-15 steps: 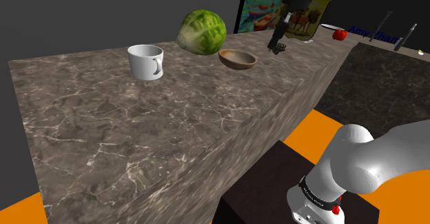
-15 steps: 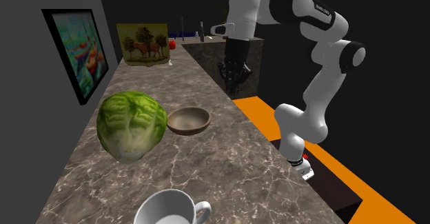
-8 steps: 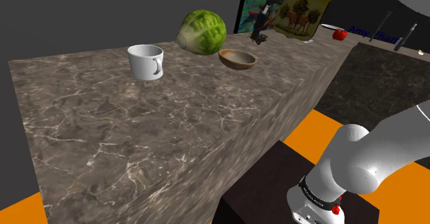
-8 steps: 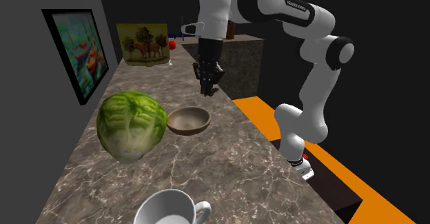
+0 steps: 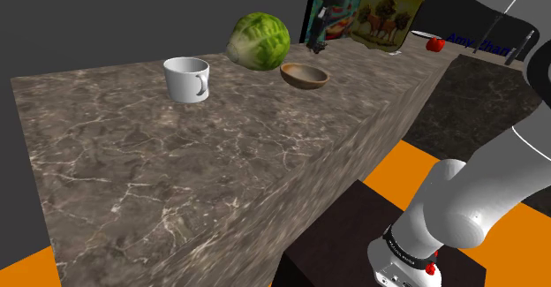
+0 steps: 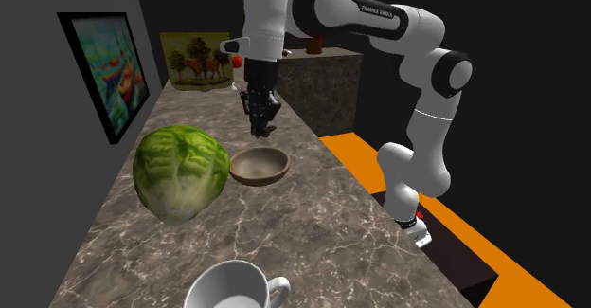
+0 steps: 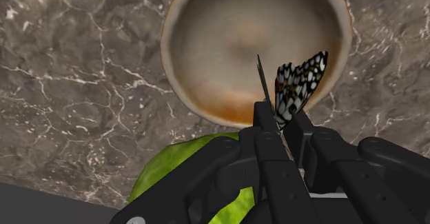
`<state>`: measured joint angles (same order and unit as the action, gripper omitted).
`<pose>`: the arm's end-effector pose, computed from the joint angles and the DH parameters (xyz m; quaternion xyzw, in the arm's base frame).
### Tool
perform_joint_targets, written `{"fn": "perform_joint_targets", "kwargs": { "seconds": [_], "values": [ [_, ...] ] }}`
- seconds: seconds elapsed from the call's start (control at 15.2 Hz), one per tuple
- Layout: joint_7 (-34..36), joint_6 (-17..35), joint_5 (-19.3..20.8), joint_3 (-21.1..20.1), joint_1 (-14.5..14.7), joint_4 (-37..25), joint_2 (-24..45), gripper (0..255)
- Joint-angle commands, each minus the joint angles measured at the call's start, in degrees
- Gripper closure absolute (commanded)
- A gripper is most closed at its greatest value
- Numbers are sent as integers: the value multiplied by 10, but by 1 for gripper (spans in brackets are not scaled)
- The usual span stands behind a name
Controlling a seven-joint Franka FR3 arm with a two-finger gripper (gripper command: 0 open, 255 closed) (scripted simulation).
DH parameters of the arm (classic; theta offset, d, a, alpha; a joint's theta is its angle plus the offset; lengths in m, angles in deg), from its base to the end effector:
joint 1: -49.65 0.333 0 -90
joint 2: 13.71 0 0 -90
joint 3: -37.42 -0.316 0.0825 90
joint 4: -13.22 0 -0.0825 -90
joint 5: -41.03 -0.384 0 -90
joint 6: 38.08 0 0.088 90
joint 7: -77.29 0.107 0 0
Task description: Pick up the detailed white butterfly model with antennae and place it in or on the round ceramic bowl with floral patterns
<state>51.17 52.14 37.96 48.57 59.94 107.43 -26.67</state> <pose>0.4815 -0.0154 0.7055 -0.9712 -0.2204 -0.0852 0.0294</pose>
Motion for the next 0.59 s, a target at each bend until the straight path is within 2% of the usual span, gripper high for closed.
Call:
{"fn": "perform_joint_targets", "kwargs": {
  "seconds": [0.0,0.53],
  "values": [
    [0,16,1,-1,0,22,-6,255],
    [-2,80,5,-2,-1,107,-27,255]
  ]
}}
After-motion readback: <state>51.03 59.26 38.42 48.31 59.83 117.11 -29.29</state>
